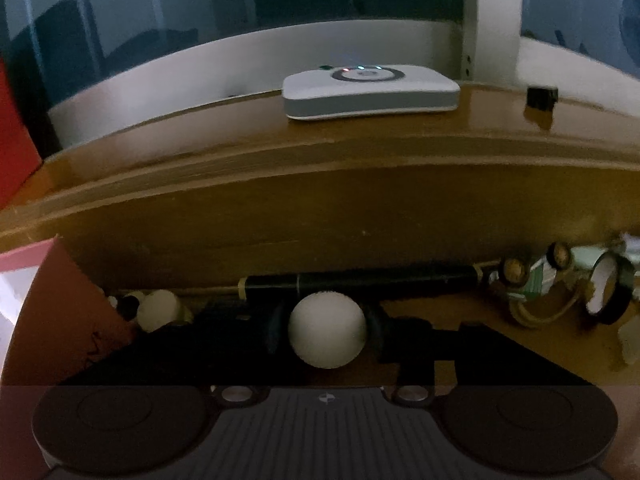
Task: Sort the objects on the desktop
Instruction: 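Close the right tool on the black tape roll while the left tool holds the ball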
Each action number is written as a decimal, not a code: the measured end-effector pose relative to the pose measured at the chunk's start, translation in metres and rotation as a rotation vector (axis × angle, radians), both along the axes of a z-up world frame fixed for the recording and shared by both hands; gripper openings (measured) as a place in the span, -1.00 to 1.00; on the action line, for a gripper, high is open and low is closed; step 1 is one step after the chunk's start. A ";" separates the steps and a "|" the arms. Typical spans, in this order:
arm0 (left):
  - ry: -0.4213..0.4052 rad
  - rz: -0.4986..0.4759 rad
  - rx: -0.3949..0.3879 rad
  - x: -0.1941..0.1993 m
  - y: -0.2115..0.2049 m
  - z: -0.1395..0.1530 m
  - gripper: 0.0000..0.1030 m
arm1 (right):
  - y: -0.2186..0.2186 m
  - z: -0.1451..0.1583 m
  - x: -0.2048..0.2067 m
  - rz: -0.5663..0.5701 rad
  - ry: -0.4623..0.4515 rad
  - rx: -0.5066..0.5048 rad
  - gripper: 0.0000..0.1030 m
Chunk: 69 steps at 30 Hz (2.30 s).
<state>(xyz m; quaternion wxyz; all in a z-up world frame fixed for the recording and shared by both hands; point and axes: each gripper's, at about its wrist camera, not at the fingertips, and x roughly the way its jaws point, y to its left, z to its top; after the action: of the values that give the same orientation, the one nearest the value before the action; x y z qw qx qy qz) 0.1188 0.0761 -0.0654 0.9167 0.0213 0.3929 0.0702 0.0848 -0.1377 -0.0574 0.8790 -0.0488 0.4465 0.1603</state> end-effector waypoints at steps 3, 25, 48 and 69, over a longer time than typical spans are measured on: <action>-0.004 0.010 -0.031 -0.003 0.002 0.005 -0.23 | 0.000 0.001 0.000 0.000 -0.003 -0.001 0.99; -0.039 0.037 -0.118 -0.020 0.023 0.035 -0.23 | 0.020 0.000 0.016 0.026 -0.058 0.007 0.99; -0.013 0.019 -0.155 -0.033 0.022 0.032 -0.22 | 0.042 -0.016 0.063 0.163 -0.143 0.038 0.72; -0.001 0.028 -0.174 -0.034 0.027 0.028 -0.22 | 0.041 -0.015 0.054 0.196 -0.171 0.062 -0.06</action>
<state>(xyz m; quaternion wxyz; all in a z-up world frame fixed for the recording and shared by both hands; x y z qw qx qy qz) 0.0849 0.1031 -0.0373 0.9142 -0.0639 0.3972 0.0489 0.1384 -0.0966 -0.0721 0.8950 -0.0785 0.3578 0.2544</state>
